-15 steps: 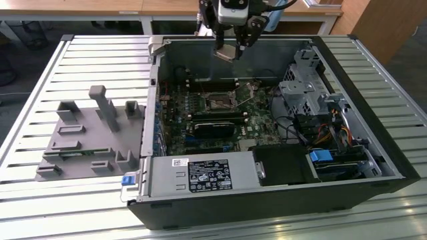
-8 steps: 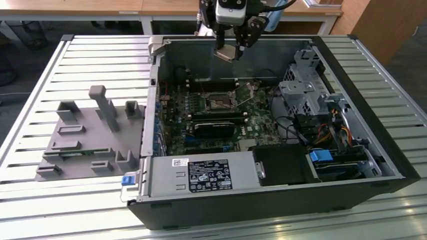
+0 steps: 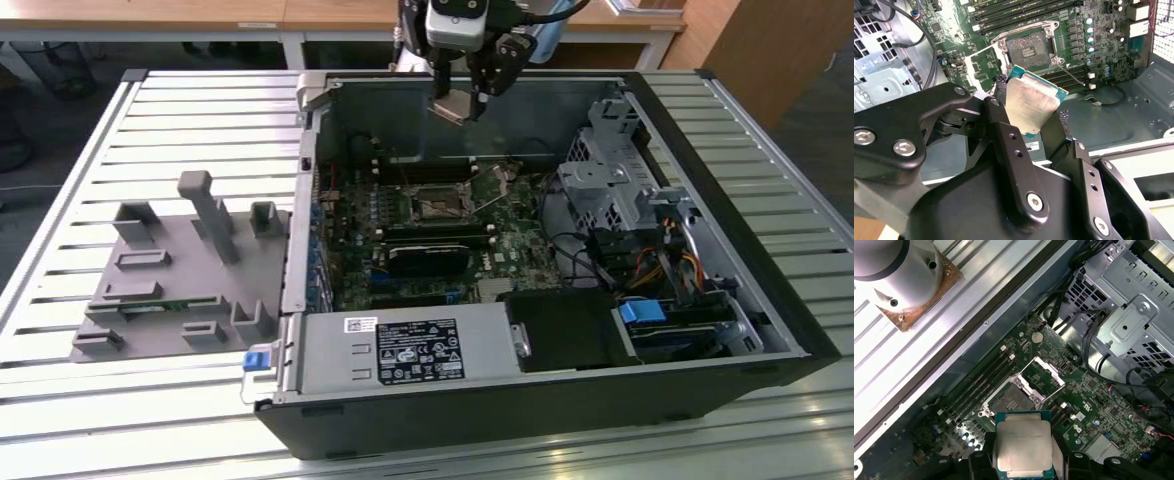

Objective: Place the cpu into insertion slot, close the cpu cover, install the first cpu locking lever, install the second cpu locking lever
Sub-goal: 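Place the cpu into insertion slot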

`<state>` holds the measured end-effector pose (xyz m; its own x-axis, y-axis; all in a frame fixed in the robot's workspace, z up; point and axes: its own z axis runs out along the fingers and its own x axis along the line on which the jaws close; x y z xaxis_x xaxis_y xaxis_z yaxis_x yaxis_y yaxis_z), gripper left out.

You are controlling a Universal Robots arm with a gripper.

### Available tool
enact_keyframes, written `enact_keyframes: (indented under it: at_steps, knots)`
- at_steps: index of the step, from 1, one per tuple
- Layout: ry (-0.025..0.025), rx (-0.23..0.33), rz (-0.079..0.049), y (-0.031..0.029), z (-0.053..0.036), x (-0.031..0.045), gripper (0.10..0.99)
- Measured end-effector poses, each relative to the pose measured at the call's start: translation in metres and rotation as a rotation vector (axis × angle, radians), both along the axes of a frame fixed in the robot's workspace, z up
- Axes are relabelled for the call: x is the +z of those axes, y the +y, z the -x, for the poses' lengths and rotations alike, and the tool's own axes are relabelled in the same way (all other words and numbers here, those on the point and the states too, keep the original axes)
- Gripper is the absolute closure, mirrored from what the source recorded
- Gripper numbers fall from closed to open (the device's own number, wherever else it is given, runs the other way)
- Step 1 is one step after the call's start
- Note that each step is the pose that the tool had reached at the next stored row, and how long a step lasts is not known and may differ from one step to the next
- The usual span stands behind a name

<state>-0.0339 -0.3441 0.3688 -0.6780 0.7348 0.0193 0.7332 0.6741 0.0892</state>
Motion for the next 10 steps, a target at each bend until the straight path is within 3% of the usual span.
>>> enact_keyframes:
  at_steps: [10]
  knots:
    - [0.0000,-0.061,0.000,0.0000,0.0000,-0.0003,0.561]
